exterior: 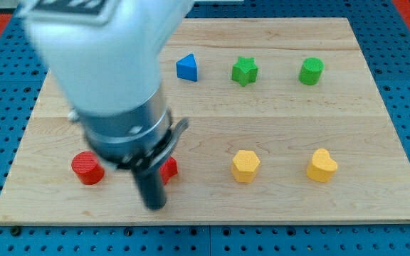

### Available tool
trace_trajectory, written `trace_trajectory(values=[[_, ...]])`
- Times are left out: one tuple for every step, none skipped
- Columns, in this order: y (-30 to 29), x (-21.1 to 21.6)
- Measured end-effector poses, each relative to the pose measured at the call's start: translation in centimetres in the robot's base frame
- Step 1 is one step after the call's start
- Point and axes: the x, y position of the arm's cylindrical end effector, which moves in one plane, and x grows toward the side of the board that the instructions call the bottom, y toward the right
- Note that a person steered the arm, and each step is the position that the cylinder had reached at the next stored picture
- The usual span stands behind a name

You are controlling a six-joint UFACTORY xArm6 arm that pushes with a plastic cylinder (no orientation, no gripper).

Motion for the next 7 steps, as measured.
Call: trace_trajectory(values=[[2.6, -2.5], [3.8, -2.1], [9.5, -2.8], [13.6, -1.8], [14.5, -0.4], [15.6, -0.5], [10.6, -0.6]])
